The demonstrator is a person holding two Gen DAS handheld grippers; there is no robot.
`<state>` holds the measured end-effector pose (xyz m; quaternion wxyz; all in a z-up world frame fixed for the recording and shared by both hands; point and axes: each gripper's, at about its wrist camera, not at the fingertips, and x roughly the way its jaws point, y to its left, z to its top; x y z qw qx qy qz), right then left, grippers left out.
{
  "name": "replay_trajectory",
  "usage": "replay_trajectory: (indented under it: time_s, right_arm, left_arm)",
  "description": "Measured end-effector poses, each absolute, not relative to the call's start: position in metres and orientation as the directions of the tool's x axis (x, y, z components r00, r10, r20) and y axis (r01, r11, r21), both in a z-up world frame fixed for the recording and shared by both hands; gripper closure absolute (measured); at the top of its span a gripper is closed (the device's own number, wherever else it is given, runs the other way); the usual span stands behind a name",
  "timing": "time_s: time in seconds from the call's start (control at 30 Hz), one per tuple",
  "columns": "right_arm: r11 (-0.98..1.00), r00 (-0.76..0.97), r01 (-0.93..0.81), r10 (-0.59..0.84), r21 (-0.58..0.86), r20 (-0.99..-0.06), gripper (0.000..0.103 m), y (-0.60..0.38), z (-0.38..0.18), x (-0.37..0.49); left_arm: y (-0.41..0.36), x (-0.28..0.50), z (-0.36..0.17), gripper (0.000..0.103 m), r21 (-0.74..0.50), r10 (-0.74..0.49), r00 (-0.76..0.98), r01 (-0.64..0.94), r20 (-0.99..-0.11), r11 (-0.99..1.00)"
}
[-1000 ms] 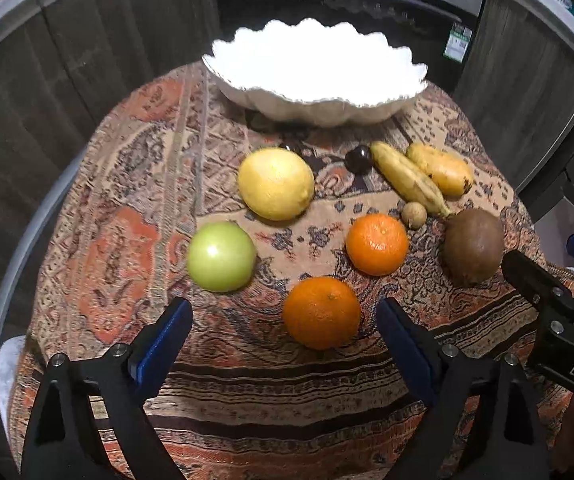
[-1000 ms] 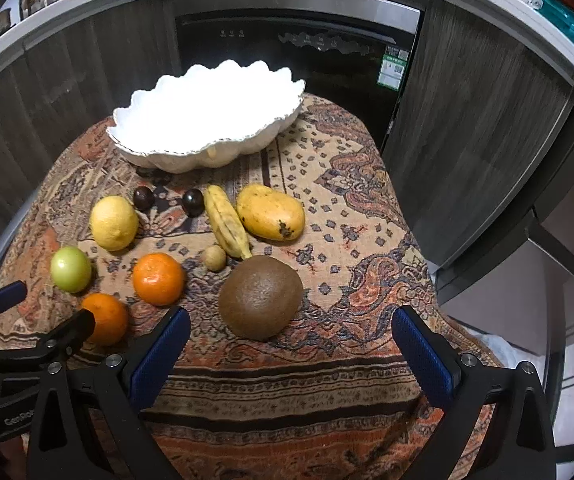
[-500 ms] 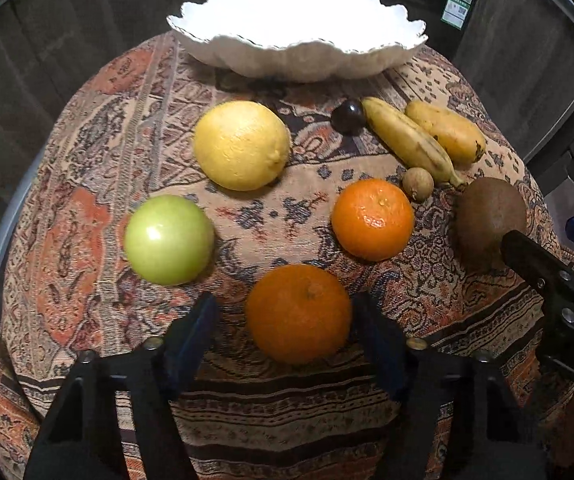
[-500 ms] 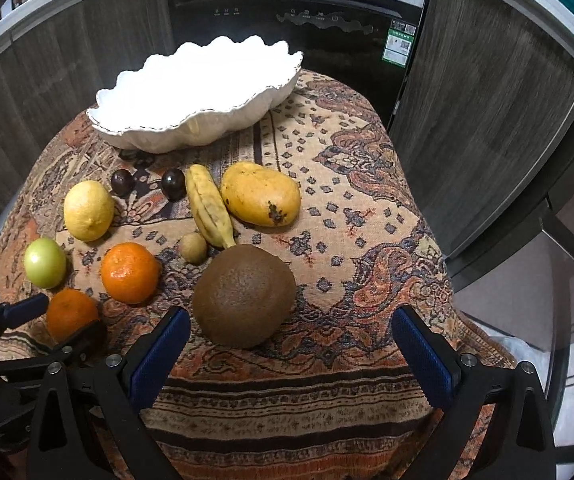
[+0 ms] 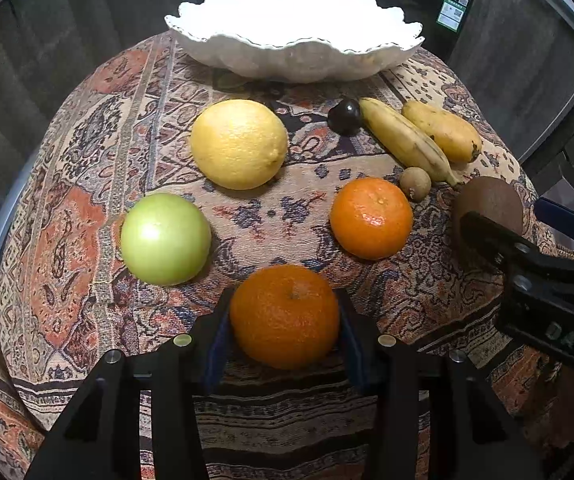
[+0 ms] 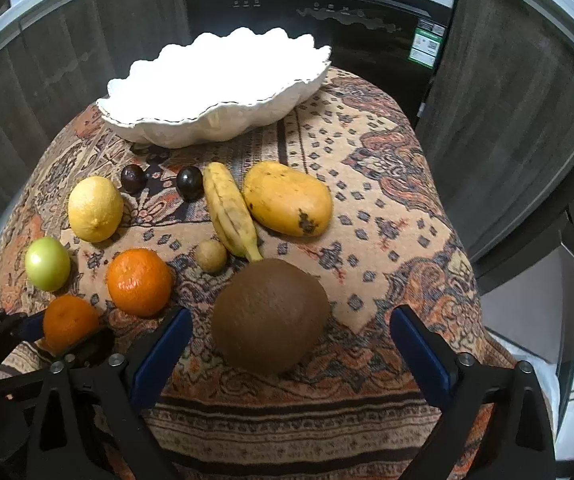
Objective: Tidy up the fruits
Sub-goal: 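Grasp the large orange with the left tool while the right tool grasps the brown kiwi, then carry the orange and kiwi over the white bowl and open both tools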
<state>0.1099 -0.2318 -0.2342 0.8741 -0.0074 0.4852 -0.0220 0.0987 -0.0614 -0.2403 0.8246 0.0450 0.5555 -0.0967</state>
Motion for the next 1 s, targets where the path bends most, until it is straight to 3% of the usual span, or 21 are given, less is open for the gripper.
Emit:
replay_trajectory:
  time_s: [0.3,1.0]
  right_arm:
    - [1.000,0.471,0.008,-0.001,0.003,-0.882,0.039,-0.227,-0.257,0.122]
    - [1.000,0.546,-0.006,0.010,0.008,-0.838,0.040,-0.223,-0.201,0.094]
  left_arm:
    - [-0.062,0.096,-0.239,0.056,-0.033,-0.110,0.366,0.210,-0.924,0.977]
    - [-0.058,0.084,-0.186,0.057,-0.045,-0.137,0.460,0.205,-0.877,0.978]
